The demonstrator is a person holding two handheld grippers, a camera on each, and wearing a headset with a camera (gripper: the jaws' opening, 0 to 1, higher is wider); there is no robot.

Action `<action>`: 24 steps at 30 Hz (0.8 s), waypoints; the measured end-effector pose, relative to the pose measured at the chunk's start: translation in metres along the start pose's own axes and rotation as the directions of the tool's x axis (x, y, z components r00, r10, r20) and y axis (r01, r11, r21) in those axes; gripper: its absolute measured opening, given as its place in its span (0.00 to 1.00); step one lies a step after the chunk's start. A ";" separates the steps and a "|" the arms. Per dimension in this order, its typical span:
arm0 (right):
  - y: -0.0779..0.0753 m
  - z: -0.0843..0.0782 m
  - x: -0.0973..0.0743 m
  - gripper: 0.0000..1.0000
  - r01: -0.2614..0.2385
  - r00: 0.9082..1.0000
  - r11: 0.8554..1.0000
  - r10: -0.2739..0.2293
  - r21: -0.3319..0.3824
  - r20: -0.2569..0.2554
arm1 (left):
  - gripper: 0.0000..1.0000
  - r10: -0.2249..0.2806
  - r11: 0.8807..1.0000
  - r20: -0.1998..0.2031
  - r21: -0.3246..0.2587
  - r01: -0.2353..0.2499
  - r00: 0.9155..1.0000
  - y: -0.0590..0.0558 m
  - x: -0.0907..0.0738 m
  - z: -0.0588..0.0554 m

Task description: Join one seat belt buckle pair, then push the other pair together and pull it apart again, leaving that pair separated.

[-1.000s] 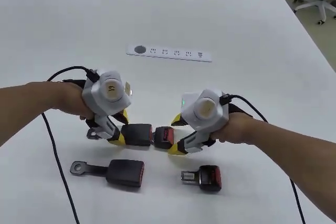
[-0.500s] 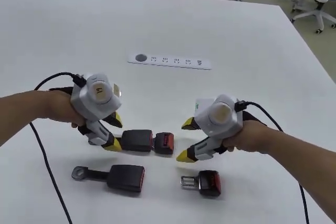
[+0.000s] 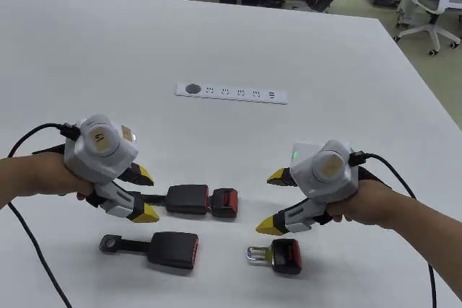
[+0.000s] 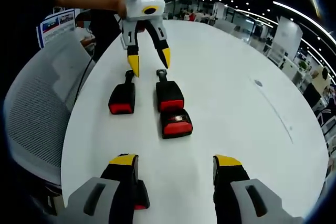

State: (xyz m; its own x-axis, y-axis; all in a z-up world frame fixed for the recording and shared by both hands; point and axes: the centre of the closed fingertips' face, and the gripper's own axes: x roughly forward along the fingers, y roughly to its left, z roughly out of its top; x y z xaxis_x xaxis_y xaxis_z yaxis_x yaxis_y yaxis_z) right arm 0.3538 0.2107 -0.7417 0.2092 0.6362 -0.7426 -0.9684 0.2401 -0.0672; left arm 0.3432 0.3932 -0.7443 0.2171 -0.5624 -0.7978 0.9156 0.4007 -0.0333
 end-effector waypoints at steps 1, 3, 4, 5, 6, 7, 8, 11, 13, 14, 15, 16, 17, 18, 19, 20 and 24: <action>-0.001 -0.002 -0.001 0.55 0.005 1.000 1.000 -0.005 0.001 0.003 | 0.46 0.001 1.000 0.004 -0.004 -0.001 1.000 -0.001 -0.001 -0.001; 0.002 -0.004 -0.005 0.57 0.013 1.000 1.000 -0.013 0.010 0.007 | 0.47 0.014 1.000 0.028 -0.024 -0.014 0.999 -0.004 -0.005 -0.003; 0.003 -0.004 -0.007 0.58 0.017 1.000 1.000 -0.017 0.019 0.016 | 0.47 0.023 0.999 0.044 -0.039 -0.021 0.999 -0.007 -0.006 -0.003; 0.004 -0.005 -0.009 0.59 0.022 1.000 0.999 -0.022 0.023 0.020 | 0.48 0.031 0.998 0.054 -0.047 -0.028 0.998 -0.008 -0.008 -0.004; 0.004 -0.007 -0.011 0.60 0.025 0.999 0.999 -0.026 0.027 0.021 | 0.48 0.036 0.998 0.061 -0.056 -0.033 0.997 -0.009 -0.009 -0.006; 0.005 -0.008 -0.014 0.60 0.031 0.999 0.999 -0.032 0.035 0.026 | 0.49 0.044 0.997 0.071 -0.062 -0.039 0.997 -0.010 -0.012 -0.008; 0.006 -0.008 -0.016 0.60 0.033 0.999 0.999 -0.034 0.040 0.031 | 0.49 0.051 0.997 0.076 -0.065 -0.046 0.996 -0.010 -0.014 -0.009; 0.010 -0.012 -0.023 0.63 0.049 0.998 0.997 -0.052 0.059 0.041 | 0.50 0.071 0.995 0.095 -0.073 -0.064 0.993 -0.011 -0.021 -0.015; 0.007 -0.018 -0.023 0.64 0.055 0.997 0.996 -0.059 0.069 0.048 | 0.51 0.086 0.993 0.119 -0.090 -0.075 0.989 -0.013 -0.025 -0.017; 0.006 -0.020 -0.024 0.65 0.061 0.997 0.995 -0.064 0.074 0.052 | 0.51 0.090 0.992 0.123 -0.095 -0.078 0.988 -0.013 -0.026 -0.017; 0.010 -0.018 -0.028 0.66 0.067 0.996 0.994 -0.072 0.083 0.059 | 0.52 0.105 0.990 0.137 -0.107 -0.091 0.985 -0.012 -0.028 -0.018; 0.012 -0.017 -0.031 0.66 0.071 0.995 0.994 -0.077 0.087 0.065 | 0.53 0.114 0.989 0.151 -0.112 -0.098 0.982 -0.012 -0.030 -0.019; 0.013 -0.018 -0.032 0.67 0.081 0.993 0.992 -0.089 0.102 0.076 | 0.53 0.124 0.988 0.174 -0.115 -0.105 0.977 -0.013 -0.032 -0.019; 0.014 -0.018 -0.034 0.68 0.085 0.992 0.989 -0.096 0.117 0.086 | 0.54 0.130 0.987 0.184 -0.123 -0.108 0.974 -0.015 -0.033 -0.019; 0.013 -0.021 -0.034 0.69 0.094 0.990 0.987 -0.107 0.126 0.095 | 0.56 0.139 0.984 0.201 -0.137 -0.113 0.970 -0.016 -0.035 -0.019; 0.013 -0.023 -0.035 0.70 0.102 0.988 0.986 -0.116 0.133 0.099 | 0.57 0.145 0.982 0.214 -0.151 -0.114 0.966 -0.018 -0.036 -0.020; 0.019 -0.026 -0.042 0.76 0.117 0.981 0.976 -0.143 0.186 0.131 | 0.63 0.164 0.976 0.256 -0.182 -0.119 0.953 -0.024 -0.042 -0.021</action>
State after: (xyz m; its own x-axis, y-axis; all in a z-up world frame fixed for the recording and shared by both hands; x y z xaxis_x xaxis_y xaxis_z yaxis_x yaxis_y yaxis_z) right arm 0.3226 0.1695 -0.7294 0.3613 0.6861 -0.6314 -0.8950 0.4452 -0.0282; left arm 0.3055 0.4223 -0.7227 0.4434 -0.6553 -0.6116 0.8062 0.5898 -0.0474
